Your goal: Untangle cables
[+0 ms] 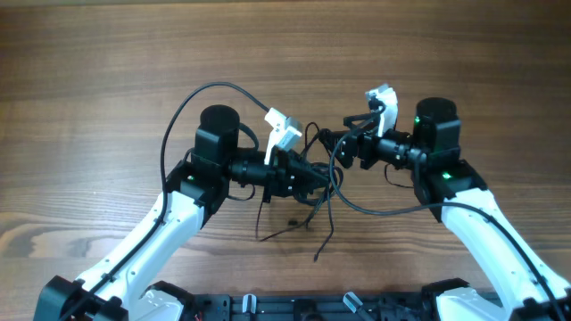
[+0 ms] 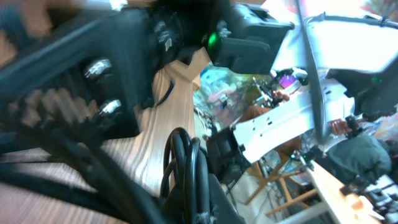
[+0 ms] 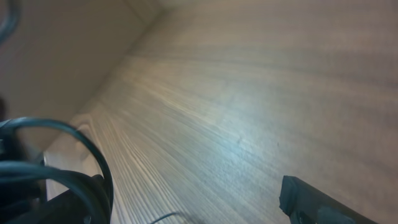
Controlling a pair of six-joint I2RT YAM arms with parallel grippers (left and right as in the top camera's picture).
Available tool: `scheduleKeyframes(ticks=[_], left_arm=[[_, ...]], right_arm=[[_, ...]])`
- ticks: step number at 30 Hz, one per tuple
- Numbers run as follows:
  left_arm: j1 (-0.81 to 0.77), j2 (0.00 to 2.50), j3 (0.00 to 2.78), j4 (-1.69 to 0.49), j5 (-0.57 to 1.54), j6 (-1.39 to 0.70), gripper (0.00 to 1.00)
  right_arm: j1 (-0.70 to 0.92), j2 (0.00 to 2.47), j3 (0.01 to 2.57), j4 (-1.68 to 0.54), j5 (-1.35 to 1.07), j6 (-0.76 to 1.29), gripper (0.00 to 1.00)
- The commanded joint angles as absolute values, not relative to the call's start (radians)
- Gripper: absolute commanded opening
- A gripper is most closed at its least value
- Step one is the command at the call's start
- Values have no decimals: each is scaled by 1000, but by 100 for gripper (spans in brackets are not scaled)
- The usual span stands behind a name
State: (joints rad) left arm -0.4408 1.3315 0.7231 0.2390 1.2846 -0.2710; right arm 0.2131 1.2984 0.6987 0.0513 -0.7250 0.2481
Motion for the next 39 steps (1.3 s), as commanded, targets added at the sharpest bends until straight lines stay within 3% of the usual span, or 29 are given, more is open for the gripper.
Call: scheduleKeyframes(ticks=[1, 7, 14, 19, 29, 33, 39], left_arm=[[-461, 1320, 720, 339, 1403, -331, 4], [-460, 1320, 720, 386, 1489, -353, 4], [-460, 1320, 720, 387, 1507, -352, 4], [-460, 1320, 720, 387, 1494, -352, 4], [-388, 1320, 720, 385, 1245, -353, 4], [-368, 1320, 720, 385, 1154, -353, 4], [-368, 1320, 720, 348, 932, -506, 4]], right_arm=[[197, 1410, 716, 51, -511, 380, 87], [113, 1562, 716, 68, -347, 446, 87], [-159, 1573, 716, 67, -361, 445, 87], [-252, 1573, 716, 68, -384, 445, 100], [-256, 1573, 716, 79, -958, 451, 100], [-255, 1573, 716, 78, -1123, 609, 100], [-253, 1573, 716, 78, -1121, 879, 100]])
